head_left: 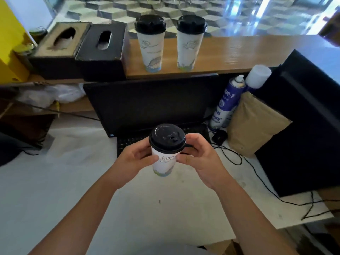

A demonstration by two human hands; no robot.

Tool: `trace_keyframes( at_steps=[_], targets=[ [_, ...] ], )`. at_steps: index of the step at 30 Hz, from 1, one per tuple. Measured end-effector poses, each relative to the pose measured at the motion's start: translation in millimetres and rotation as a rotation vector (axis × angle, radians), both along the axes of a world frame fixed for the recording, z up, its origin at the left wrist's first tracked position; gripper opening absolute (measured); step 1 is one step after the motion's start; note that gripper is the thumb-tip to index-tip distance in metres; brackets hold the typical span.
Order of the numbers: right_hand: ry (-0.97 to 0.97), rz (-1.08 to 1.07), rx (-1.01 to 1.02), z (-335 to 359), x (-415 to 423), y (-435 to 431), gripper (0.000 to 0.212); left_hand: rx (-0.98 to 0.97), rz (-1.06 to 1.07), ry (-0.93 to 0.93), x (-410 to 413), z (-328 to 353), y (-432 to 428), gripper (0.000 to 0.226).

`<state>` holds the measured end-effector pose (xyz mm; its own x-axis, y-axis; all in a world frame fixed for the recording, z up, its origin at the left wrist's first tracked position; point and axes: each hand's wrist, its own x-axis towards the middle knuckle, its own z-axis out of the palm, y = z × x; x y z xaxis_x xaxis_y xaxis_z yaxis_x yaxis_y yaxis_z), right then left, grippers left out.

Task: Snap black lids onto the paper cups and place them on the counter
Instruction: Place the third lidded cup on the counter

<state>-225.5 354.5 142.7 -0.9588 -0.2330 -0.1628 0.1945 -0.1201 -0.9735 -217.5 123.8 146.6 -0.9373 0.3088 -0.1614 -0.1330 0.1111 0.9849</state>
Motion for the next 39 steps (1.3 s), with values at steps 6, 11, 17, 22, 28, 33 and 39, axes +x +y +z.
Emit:
trace_keyframes(
  at_steps=[6,11,17,22,28,33,39],
  targets=[
    [0.02,0.044,0.067,3,-26,42,0.062,-0.008,-0.07,0.044,-17,12,44,0.052],
    [0.053,0.062,0.122,9,-43,61,0.065,-0.148,-0.018,0.069,-30,17,79,0.066],
    [0.192,0.023,0.269,23,-63,75,0.064,-0.195,0.093,0.113,-49,26,104,0.07],
    [0.279,-0.006,0.28,50,-92,93,0.064,-0.202,0.119,0.207,-74,49,126,0.065],
    [0.428,-0.101,0.311,105,-141,113,0.067,-0.176,0.139,0.408,-126,90,152,0.058],
    [0.478,-0.19,0.317,145,-188,124,0.067,-0.105,0.208,0.473,-179,120,174,0.049],
    [0.495,-0.268,0.368,161,-241,129,0.068,-0.038,0.263,0.48,-236,133,199,0.045]
  ],
)
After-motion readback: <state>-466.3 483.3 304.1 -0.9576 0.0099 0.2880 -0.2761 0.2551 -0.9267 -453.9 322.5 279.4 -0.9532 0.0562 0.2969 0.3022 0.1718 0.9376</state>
